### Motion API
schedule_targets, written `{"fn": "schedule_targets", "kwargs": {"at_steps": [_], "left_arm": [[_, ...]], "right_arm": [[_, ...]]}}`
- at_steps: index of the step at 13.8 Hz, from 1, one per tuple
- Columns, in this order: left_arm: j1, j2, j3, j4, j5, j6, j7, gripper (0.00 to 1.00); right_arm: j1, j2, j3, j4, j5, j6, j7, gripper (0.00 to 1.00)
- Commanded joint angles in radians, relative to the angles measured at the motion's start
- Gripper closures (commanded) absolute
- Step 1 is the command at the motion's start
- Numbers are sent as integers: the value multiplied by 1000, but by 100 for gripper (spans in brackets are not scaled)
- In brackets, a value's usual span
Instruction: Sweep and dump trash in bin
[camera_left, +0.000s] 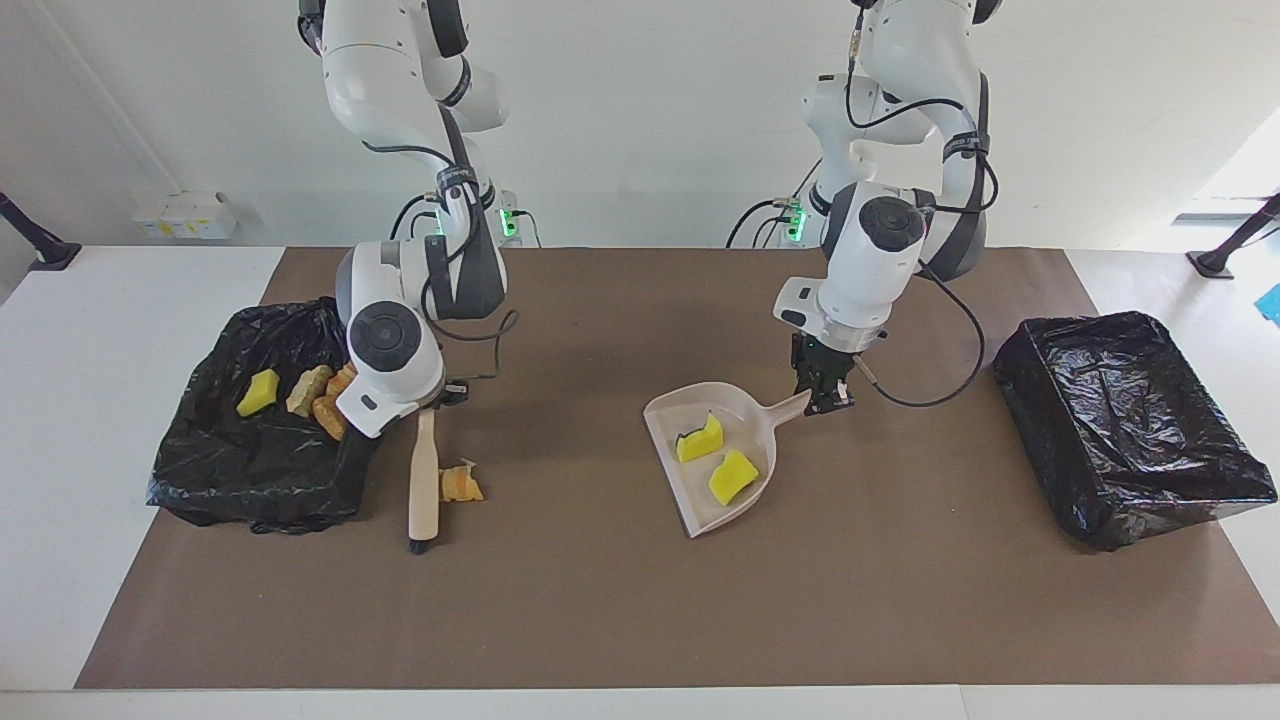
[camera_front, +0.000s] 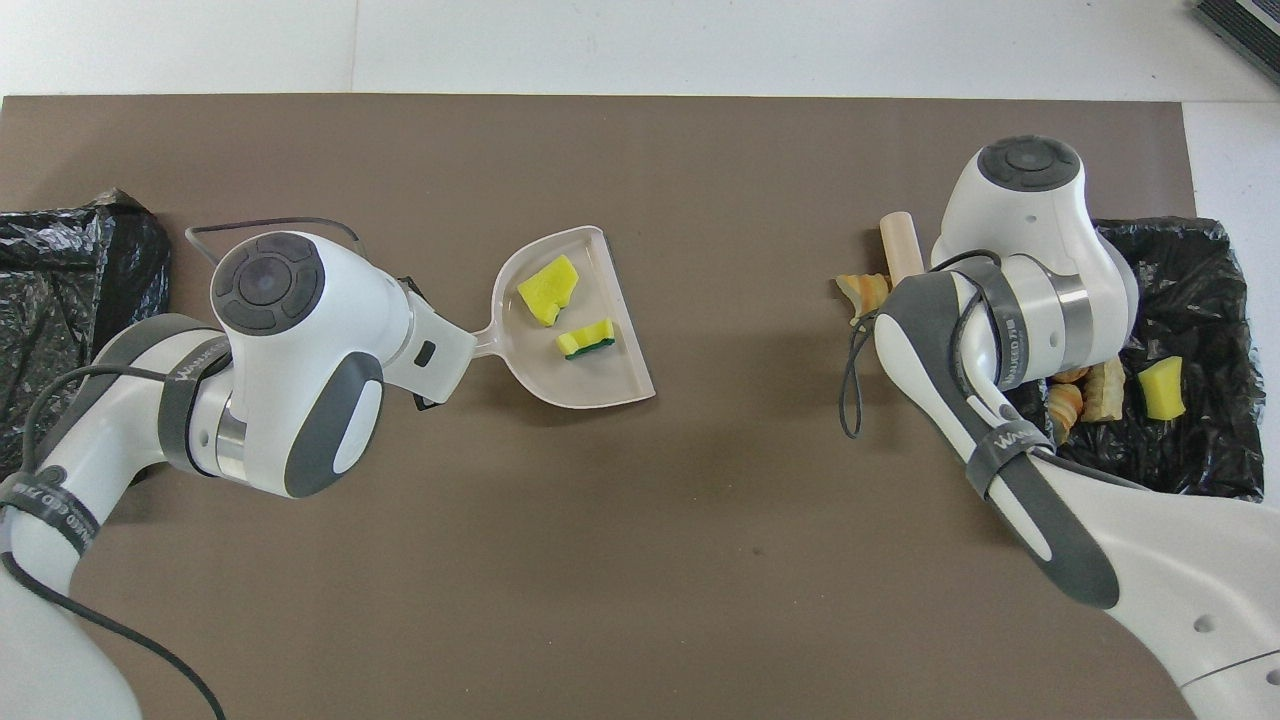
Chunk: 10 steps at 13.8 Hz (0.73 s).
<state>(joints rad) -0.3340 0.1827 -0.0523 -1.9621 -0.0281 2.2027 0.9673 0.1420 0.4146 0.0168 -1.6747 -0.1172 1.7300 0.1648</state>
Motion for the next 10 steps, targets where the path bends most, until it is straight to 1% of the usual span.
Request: {"fn": "schedule_targets", "kwargs": {"at_steps": [1, 2, 5, 6, 7, 8, 9, 10], "left_arm": [[-25, -6, 5, -24, 19, 6, -10, 100], [-25, -5, 5, -26, 19, 8, -10, 100], [-51, -8, 5, -32, 19, 14, -18, 100], [-56, -9, 5, -32, 19, 9, -18, 100], [-60, -9, 5, -32, 19, 5, -25, 100], [-88, -5, 8, -32, 20, -3, -74, 100], [-112, -2, 9, -32, 43, -1, -115, 100], [-111, -2, 6, -31, 74, -3, -122, 100]], "right_arm": [[62, -16, 6, -20, 71, 31, 56, 100], [86, -16, 6, -19, 124, 54, 61, 100], [161, -2, 6, 1, 195, 101, 55, 100], [188, 3, 6, 1, 230, 135, 55, 100], [217, 6, 6, -2, 246, 155, 47, 100], [234, 15, 6, 0, 249, 180, 47, 100], [241, 15, 11, 0, 263, 187, 47, 100], [248, 15, 12, 0, 296, 194, 48, 100]]}}
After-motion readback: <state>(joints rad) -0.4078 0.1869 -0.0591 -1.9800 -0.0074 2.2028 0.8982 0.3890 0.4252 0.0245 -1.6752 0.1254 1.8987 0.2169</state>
